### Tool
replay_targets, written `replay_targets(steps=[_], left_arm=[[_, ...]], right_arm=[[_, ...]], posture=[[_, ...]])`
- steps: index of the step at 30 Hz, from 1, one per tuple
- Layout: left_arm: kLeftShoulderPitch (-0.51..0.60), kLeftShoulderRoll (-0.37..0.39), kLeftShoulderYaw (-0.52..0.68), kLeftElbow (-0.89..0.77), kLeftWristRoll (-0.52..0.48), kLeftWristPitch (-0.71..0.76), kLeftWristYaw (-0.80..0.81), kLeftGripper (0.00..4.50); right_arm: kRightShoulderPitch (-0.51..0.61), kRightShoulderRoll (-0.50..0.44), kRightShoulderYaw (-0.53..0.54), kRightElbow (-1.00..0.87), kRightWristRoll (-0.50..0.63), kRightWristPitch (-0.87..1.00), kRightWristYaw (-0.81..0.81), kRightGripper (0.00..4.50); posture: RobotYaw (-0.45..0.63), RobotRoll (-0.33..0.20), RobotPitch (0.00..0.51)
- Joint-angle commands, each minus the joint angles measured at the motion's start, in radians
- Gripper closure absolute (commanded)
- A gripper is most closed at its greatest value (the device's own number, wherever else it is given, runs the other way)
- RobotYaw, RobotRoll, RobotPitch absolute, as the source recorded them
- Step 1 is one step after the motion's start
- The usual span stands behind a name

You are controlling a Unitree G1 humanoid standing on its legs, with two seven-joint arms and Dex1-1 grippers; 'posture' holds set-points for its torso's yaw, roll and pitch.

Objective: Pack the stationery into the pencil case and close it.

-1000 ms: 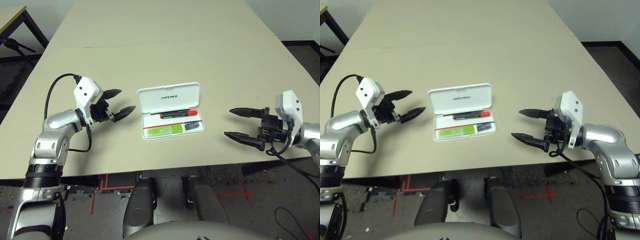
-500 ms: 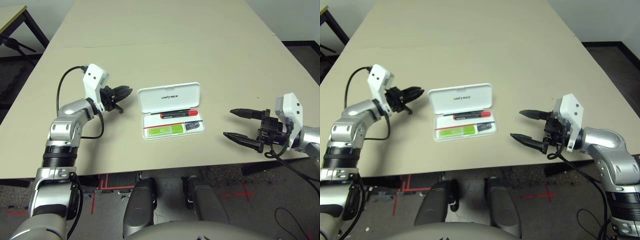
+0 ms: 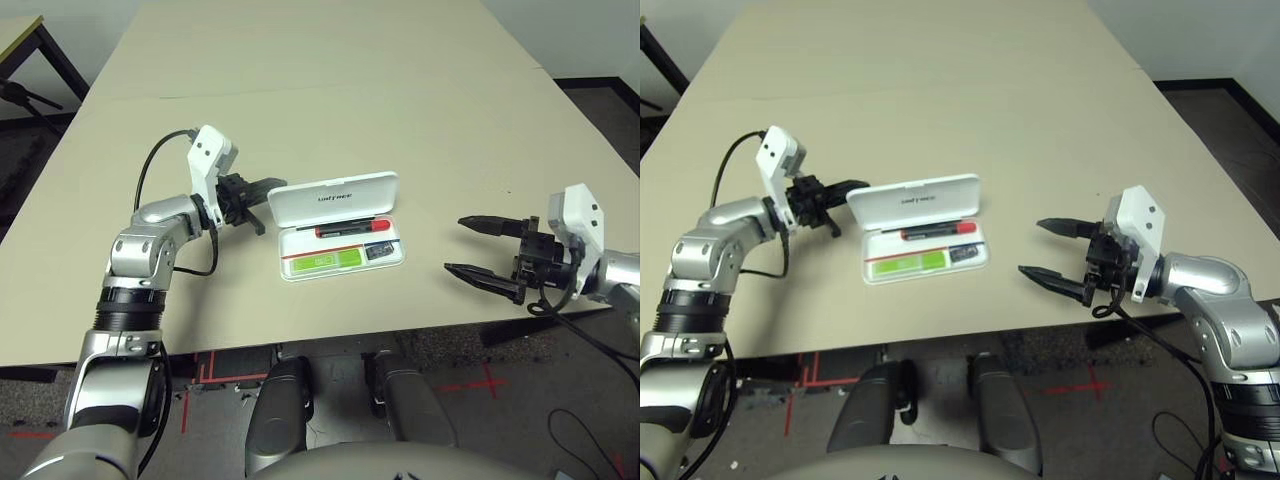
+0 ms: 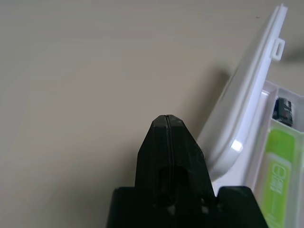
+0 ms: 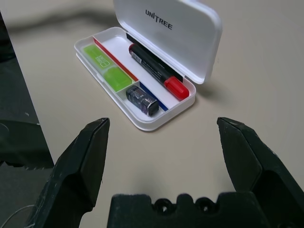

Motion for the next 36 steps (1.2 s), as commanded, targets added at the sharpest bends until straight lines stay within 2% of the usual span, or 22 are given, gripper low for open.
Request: replay_targets(steps=[1, 8, 25, 36], left_arm=[[0.034, 0.034, -0.011, -0.055, -0.031, 0.022, -0.055, 4.49], [0.101, 0.085, -0.066, -0.143, -0.026, 0.015, -0.124, 4.49], [0.171, 0.095, -0.233, -0.226, 0.078, -0.044, -0.121, 4.49], [0.151, 0.101, -0.284, -0.182, 0.153, -0.021, -0.072, 4.49]], right_arm=[[-0.009, -0.007, 0.024, -0.003, -0.007, 0.006, 0.005, 0.00], [-0.021, -0.027, 0.044, -0.002, -0.002, 0.025, 0.028, 0.00], [-0.032, -0.050, 0.078, -0.007, -0.019, 0.060, 0.030, 0.00], [-0.036, -0.040, 0.085, 0.000, -0.034, 0.052, 0.023, 0.00]], posture=[[-0.04, 0.000, 0.156], [-0.03, 0.000, 0.157], [-0.03, 0.000, 0.159], [-0.04, 0.000, 0.158]])
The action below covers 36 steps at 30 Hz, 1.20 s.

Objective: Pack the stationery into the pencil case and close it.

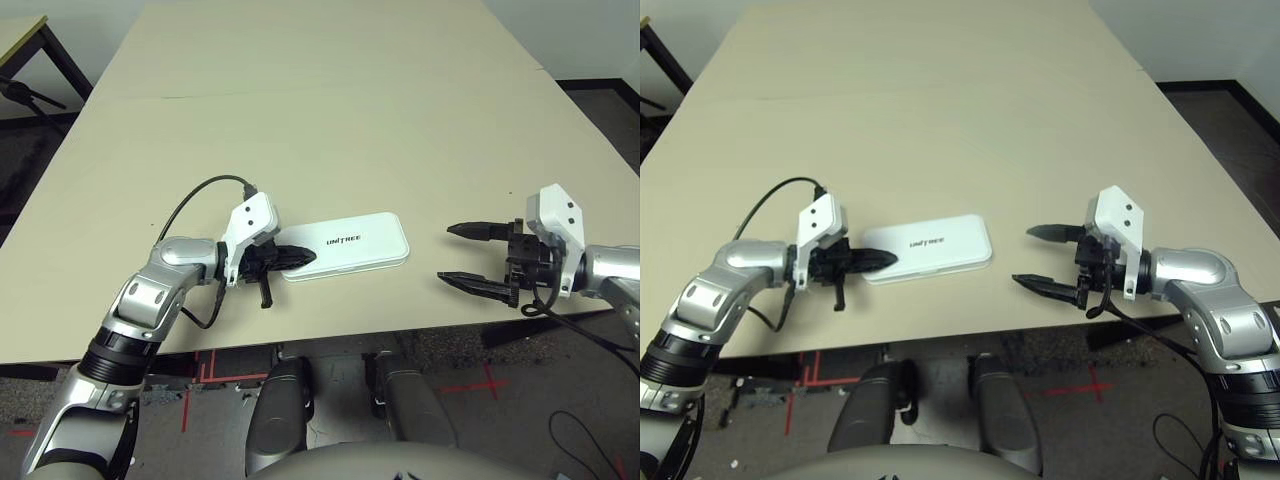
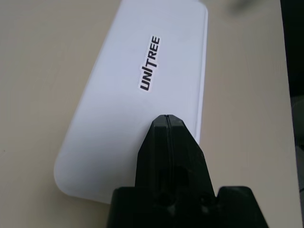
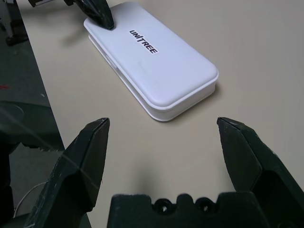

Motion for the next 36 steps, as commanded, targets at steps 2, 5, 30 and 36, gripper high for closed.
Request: replay_targets(steps=[2, 5, 30, 36], left_arm=[[0.010, 0.016, -0.045, 0.043, 0.060, 0.037, 0.024, 4.49], [0.012, 0.018, -0.053, 0.032, 0.056, 0.046, 0.016, 4.49], [-0.056, -0.149, 0.604, 0.442, -0.082, -0.402, 0.445, 0.03], [-0.096, -0.117, 0.654, 0.728, -0.008, -0.631, 0.573, 0.03]], right_arm=[[-0.001, 0.002, 0.014, -0.001, -0.010, -0.004, -0.003, 0.00], [0.002, 0.006, 0.016, 0.000, -0.014, -0.006, -0.005, 0.00], [-0.282, 0.310, -0.155, 0.536, -0.241, -0.324, -0.660, 0.00], [-0.369, 0.306, -0.187, 0.757, -0.324, -0.468, -0.840, 0.00]], posture=[[-0.04, 0.000, 0.157], [-0.04, 0.000, 0.158], [-0.01, 0.000, 0.155], [-0.01, 0.000, 0.150]])
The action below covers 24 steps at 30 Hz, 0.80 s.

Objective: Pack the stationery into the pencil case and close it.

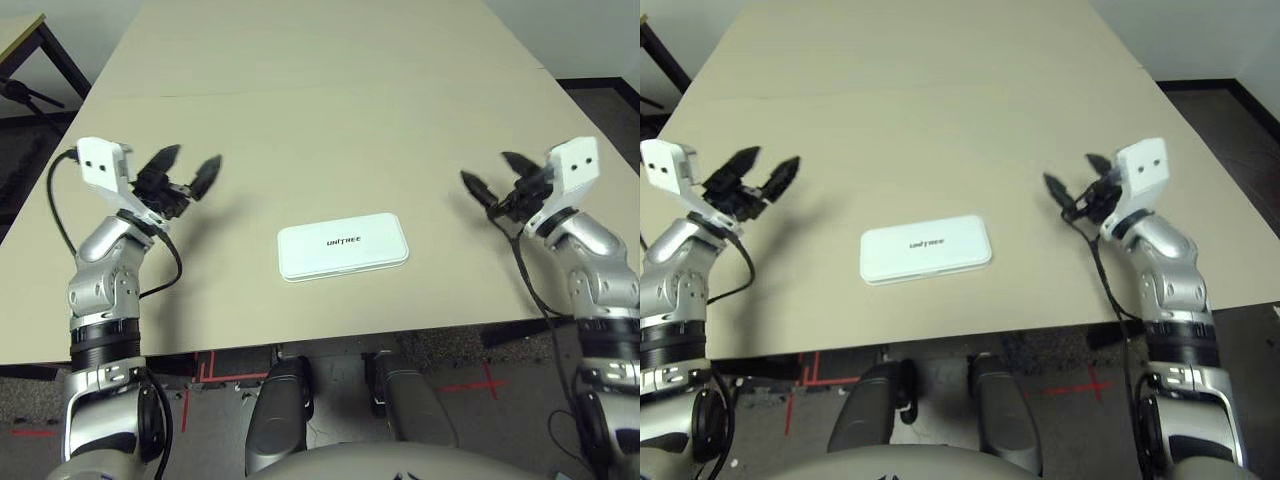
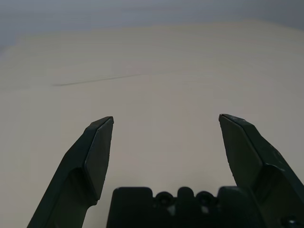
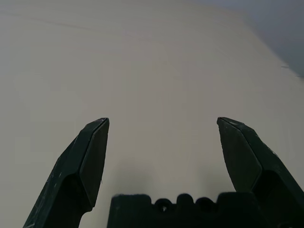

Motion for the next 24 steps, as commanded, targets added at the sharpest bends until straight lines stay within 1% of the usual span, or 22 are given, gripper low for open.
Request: replay_targets(steps=[1, 6, 9, 16, 19, 24], left_arm=[[-0.022, 0.017, 0.042, 0.170, 0.043, -0.139, 0.082, 0.03], [-0.077, 0.034, 0.056, 0.350, 0.055, -0.256, 0.140, 0.03], [-0.102, 0.036, 0.047, 0.403, 0.053, -0.291, 0.148, 0.03], [-0.141, 0.023, 0.019, 0.451, 0.059, -0.325, 0.152, 0.03], [-0.148, 0.017, 0.011, 0.451, 0.060, -0.329, 0.154, 0.03], [-0.139, 0.010, 0.002, 0.433, 0.057, -0.325, 0.153, 0.03]], right_arm=[[-0.031, -0.003, -0.034, 0.117, -0.043, -0.083, -0.102, 0.00], [-0.075, -0.007, -0.050, 0.227, -0.055, -0.143, -0.182, 0.00], [-0.104, -0.017, -0.058, 0.304, -0.054, -0.172, -0.203, 0.00], [-0.166, -0.037, -0.051, 0.427, -0.049, -0.216, -0.184, 0.00], [-0.179, -0.040, -0.046, 0.449, -0.048, -0.226, -0.170, 0.00], [-0.167, -0.032, -0.041, 0.440, -0.045, -0.228, -0.155, 0.00]], posture=[[-0.01, 0.000, 0.150], [-0.03, 0.000, 0.148], [-0.04, 0.000, 0.150], [-0.06, 0.000, 0.161], [-0.07, 0.000, 0.169], [-0.07, 0.000, 0.174]])
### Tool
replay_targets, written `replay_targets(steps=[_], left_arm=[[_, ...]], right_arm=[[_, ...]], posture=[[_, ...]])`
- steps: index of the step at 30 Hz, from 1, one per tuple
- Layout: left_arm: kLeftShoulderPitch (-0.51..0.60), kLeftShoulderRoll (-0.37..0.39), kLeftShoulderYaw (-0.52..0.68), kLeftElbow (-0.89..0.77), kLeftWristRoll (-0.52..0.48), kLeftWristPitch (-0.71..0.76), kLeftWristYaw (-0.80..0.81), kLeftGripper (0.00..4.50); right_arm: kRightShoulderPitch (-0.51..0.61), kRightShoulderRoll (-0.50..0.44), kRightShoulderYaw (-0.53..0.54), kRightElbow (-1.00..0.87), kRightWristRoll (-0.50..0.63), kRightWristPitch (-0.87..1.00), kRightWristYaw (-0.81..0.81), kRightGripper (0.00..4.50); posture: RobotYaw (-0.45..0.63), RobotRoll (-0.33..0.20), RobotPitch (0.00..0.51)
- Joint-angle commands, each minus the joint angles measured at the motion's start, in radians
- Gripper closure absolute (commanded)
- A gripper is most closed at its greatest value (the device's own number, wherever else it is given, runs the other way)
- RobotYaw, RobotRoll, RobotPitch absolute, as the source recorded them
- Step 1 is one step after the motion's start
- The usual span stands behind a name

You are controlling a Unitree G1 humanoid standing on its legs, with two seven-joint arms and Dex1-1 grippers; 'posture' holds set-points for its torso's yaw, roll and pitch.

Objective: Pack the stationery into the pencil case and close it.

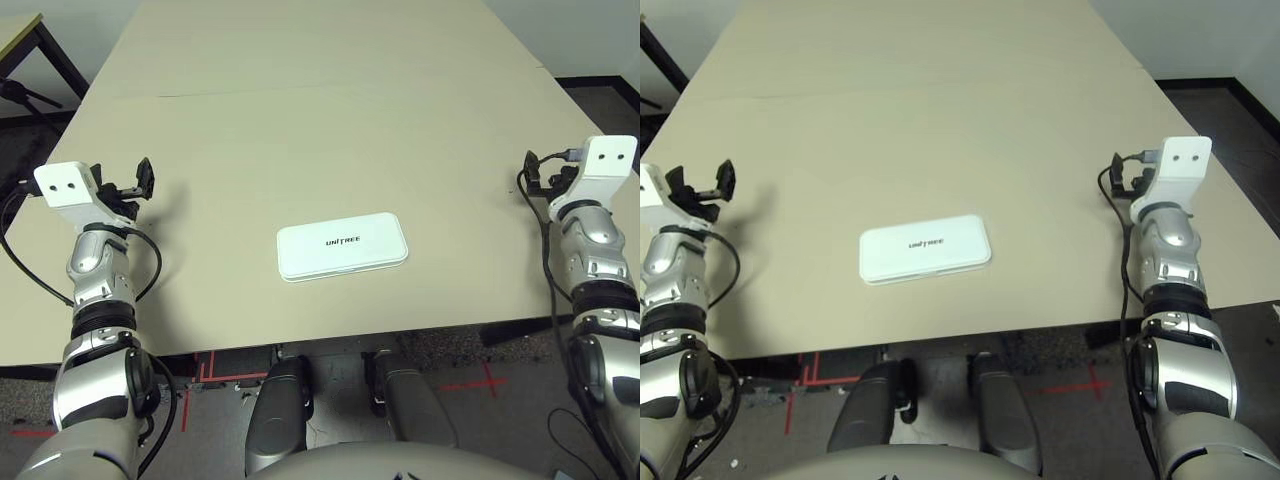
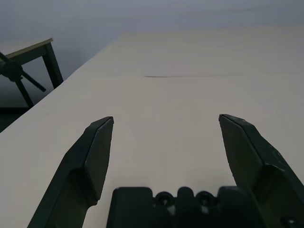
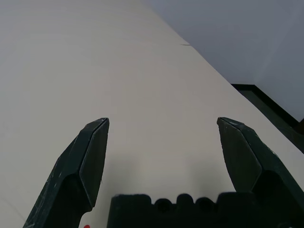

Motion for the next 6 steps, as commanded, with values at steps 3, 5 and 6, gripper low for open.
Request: replay_targets(steps=[3, 5, 6], left_arm=[[0.008, -0.013, -0.010, 0.002, 0.008, -0.001, 0.008, 0.03], [0.004, -0.011, -0.014, 0.004, 0.008, 0.002, 0.004, 0.03], [0.000, -0.010, -0.015, 0.006, 0.009, 0.003, 0.002, 0.03]], right_arm=[[0.016, 0.009, 0.000, -0.004, 0.001, -0.012, 0.017, 0.00], [0.020, 0.014, 0.001, -0.010, 0.001, -0.012, 0.019, 0.00], [0.021, 0.017, 0.001, -0.015, 0.002, -0.011, 0.020, 0.00]], posture=[[-0.08, 0.000, 0.176], [-0.09, 0.000, 0.173], [-0.09, 0.000, 0.172]])
